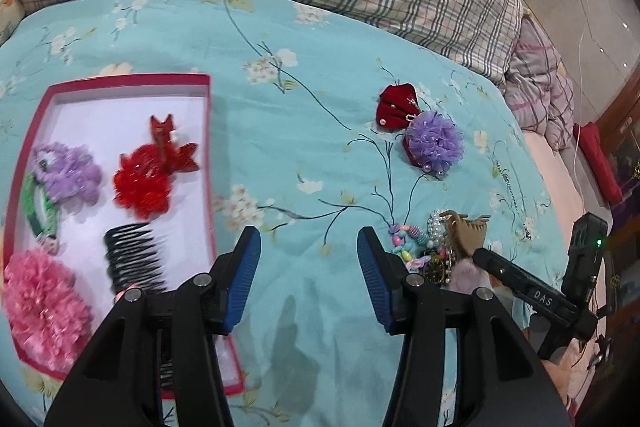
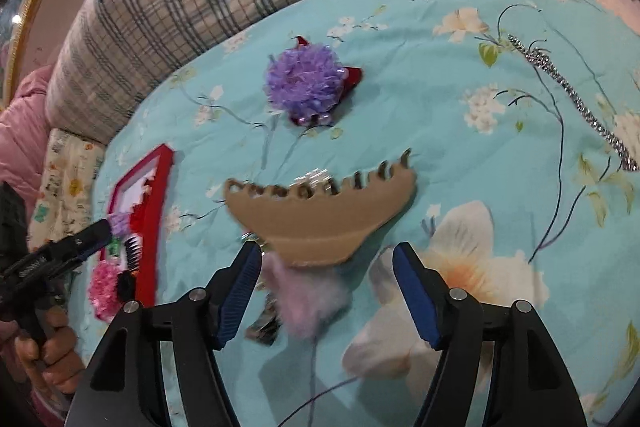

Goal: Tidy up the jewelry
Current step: 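Move both tools back over the accessory pile, then grasp the purple flower clip with the left tool while the right tool grasps the tan claw clip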

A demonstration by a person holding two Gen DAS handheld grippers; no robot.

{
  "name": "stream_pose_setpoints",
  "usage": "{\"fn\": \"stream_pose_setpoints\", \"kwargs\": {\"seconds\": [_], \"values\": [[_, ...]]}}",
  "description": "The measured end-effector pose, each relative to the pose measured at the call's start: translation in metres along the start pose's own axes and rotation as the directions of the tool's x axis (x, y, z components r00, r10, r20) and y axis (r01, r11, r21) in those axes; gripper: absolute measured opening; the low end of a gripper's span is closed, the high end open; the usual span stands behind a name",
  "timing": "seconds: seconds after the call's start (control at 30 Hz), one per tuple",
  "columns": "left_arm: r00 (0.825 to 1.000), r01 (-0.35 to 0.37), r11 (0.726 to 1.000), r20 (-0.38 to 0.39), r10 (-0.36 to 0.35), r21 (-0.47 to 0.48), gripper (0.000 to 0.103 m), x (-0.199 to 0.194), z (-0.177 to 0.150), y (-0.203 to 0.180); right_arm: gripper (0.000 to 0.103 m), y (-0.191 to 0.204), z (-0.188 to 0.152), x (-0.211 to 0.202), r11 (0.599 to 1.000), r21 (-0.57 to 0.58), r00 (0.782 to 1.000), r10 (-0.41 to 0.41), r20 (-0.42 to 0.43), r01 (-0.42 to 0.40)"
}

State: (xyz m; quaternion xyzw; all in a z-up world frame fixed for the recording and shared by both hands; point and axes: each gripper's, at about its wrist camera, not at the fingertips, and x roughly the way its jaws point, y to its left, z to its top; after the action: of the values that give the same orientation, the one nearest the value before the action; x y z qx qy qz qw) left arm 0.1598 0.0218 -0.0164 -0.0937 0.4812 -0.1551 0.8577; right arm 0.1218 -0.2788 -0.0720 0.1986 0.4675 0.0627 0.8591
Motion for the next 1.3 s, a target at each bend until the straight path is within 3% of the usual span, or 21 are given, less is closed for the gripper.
{"fn": "stream_pose_setpoints", "kwargs": {"seconds": [0.17,0.23,0.33,0.53,0.67,0.77,0.8,0.83,0.87,1.03,1.3], "values": [[0.999,0.029,0.999,-0.019,-0.028,0.014,0.049,0.018,0.014,-0.014,0.07,-0.01,0.016,0.001,0.999,0.013,0.999,-0.03,0.041,0.029],[0.998,0.05,0.999,-0.028,-0.049,0.018,0.049,0.028,0.024,-0.022,0.07,-0.015,0.021,0.002,0.999,0.036,1.0,0.001,0.028,-0.002],[0.994,0.094,0.995,-0.05,-0.093,0.017,0.061,0.045,0.042,-0.034,0.072,-0.016,0.023,0.01,0.998,0.047,0.999,0.032,0.005,-0.032],[0.971,0.207,0.978,-0.131,-0.202,0.032,0.062,0.097,0.081,-0.065,0.074,-0.018,0.02,0.007,0.998,0.048,0.999,0.046,-0.001,-0.046],[0.953,0.246,0.969,-0.192,-0.234,0.04,0.062,0.134,0.092,-0.089,0.075,-0.031,0.017,-0.006,0.998,0.056,0.999,0.037,0.011,-0.037],[0.954,0.231,0.97,-0.212,-0.211,0.074,0.062,0.154,0.093,-0.105,0.075,-0.038,0.016,-0.008,0.997,0.071,0.999,0.04,0.015,-0.041],[0.954,0.233,0.969,-0.212,-0.212,0.079,0.054,0.157,0.094,-0.106,0.075,-0.039,0.016,-0.008,0.996,0.072,0.999,0.043,0.013,-0.044],[0.952,0.248,0.965,-0.208,-0.225,0.089,0.021,0.159,0.094,-0.109,0.075,-0.04,0.016,-0.007,0.996,0.071,0.999,0.045,0.012,-0.045],[0.95,0.255,0.962,-0.209,-0.231,0.098,0.011,0.16,0.095,-0.111,0.075,-0.039,0.016,-0.006,0.996,0.069,0.999,0.047,0.011,-0.048],[0.968,0.229,0.965,-0.137,-0.212,0.125,0.009,0.135,0.091,-0.099,0.076,-0.032,0.016,-0.002,0.996,0.043,0.997,0.076,0.005,-0.076],[0.975,0.218,0.972,-0.072,-0.212,0.084,0.008,0.084,0.068,-0.053,0.076,-0.001,0.02,0.0,0.987,-0.147,0.998,0.067,-0.004,-0.067]]}}
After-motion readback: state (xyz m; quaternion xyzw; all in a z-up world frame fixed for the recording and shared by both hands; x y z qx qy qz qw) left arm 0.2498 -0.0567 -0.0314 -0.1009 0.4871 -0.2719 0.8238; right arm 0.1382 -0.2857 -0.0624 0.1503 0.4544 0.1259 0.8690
